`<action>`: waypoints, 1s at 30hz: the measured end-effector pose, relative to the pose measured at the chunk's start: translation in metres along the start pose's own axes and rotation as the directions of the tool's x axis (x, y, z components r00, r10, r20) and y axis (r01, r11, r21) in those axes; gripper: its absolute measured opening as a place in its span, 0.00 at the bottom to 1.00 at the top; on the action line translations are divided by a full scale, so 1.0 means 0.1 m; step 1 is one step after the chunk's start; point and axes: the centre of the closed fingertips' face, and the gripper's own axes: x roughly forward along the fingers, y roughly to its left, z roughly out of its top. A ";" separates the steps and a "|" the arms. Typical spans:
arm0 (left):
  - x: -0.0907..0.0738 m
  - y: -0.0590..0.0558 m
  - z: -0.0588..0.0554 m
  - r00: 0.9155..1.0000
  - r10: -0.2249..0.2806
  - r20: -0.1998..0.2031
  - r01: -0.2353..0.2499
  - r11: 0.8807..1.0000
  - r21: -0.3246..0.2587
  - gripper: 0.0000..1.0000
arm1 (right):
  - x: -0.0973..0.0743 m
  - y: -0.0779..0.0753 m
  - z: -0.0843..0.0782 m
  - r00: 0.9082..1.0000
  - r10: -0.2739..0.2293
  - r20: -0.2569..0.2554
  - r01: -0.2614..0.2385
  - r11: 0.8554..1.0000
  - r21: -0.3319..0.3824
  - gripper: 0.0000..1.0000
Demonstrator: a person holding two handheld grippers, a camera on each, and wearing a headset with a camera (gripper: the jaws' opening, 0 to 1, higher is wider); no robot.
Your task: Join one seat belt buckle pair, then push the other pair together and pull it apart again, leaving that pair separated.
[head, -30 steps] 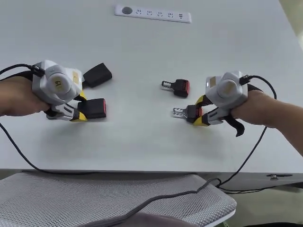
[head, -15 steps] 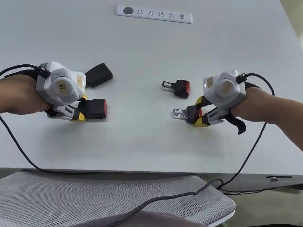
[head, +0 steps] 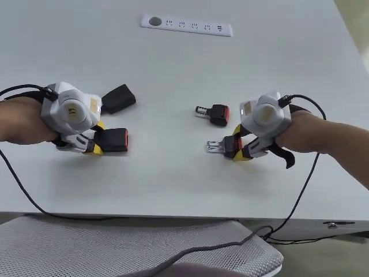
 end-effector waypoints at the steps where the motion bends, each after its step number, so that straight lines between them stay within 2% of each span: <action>1: 0.00 0.00 0.00 1.000 0.001 0.002 -0.001 1.000 0.002 0.32 | 0.00 0.00 0.00 1.000 -0.002 -0.001 0.002 1.000 0.000 0.35; 7: 0.01 0.01 0.01 1.000 -0.009 0.006 0.008 1.000 0.012 0.31 | 0.01 0.00 0.01 1.000 -0.004 -0.007 0.004 1.000 -0.001 0.35; 11: 0.01 0.01 0.01 1.000 -0.018 0.012 0.018 1.000 0.015 0.31 | 0.02 0.00 0.05 1.000 -0.007 0.017 0.006 1.000 0.017 0.35; 17: 0.02 0.01 0.02 1.000 -0.026 -0.001 0.026 0.999 0.044 0.31 | 0.05 0.05 0.14 1.000 -0.016 0.016 0.015 0.999 0.033 0.35; 20: 0.01 0.01 0.02 1.000 -0.028 0.003 0.028 0.999 0.045 0.31 | 0.09 0.05 0.21 0.999 -0.024 0.033 0.023 0.999 0.046 0.35; 25: 0.01 0.01 0.02 1.000 -0.026 -0.002 0.026 0.999 0.048 0.31 | 0.16 0.13 0.42 0.998 -0.014 0.058 0.013 1.000 0.017 0.35; 30: 0.01 0.01 0.01 1.000 -0.027 -0.003 0.027 0.999 0.047 0.31 | 0.25 0.07 0.61 0.995 -0.018 0.095 0.016 1.000 0.025 0.35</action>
